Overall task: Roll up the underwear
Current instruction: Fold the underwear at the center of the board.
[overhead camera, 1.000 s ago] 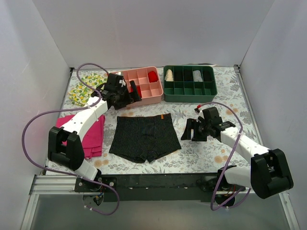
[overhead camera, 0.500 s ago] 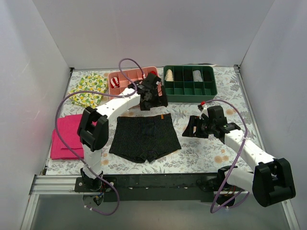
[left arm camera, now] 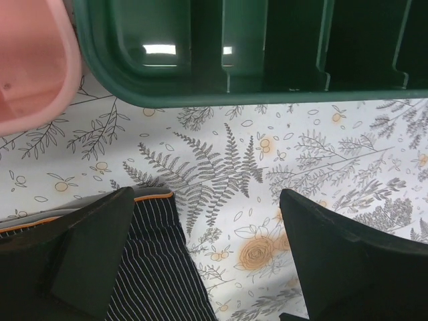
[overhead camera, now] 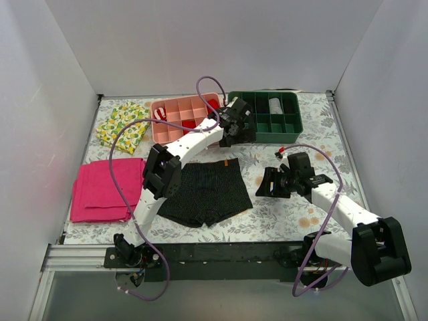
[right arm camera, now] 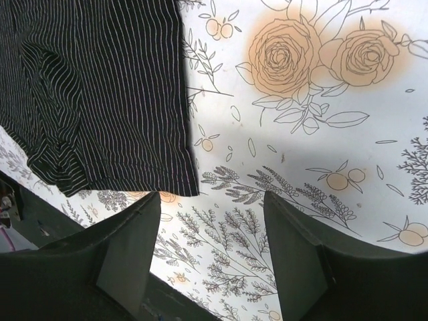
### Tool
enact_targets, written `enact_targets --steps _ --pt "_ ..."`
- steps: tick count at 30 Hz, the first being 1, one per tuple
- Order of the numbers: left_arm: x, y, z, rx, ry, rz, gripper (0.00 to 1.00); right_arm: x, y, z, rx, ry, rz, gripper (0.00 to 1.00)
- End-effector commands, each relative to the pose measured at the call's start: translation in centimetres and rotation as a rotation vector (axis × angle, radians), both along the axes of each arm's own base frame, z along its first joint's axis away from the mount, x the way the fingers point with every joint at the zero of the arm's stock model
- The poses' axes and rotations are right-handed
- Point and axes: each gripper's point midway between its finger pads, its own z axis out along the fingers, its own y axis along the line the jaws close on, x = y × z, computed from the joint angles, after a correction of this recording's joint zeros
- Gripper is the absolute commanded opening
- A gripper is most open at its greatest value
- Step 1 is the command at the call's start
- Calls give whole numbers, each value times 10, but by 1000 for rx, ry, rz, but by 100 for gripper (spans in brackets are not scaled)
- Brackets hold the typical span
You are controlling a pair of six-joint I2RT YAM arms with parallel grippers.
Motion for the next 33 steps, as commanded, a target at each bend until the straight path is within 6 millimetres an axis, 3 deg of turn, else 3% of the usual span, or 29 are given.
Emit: enact_targets --steps 1,5,10,20,33 --pt "0 -3 4 -3 6 18 89 5 2 0 21 -42 4 69" --pt "-8 -6 -12 -6 56 18 81 4 4 -2 34 -42 -6 67" --pt "-13 -10 -16 -19 84 11 70 4 5 -4 44 -34 -5 66" --pt "-35 -13 -36 -3 146 11 66 6 6 -2 58 -44 -20 64" --pt "-34 -10 -56 36 154 42 57 5 9 0 78 -42 -15 62"
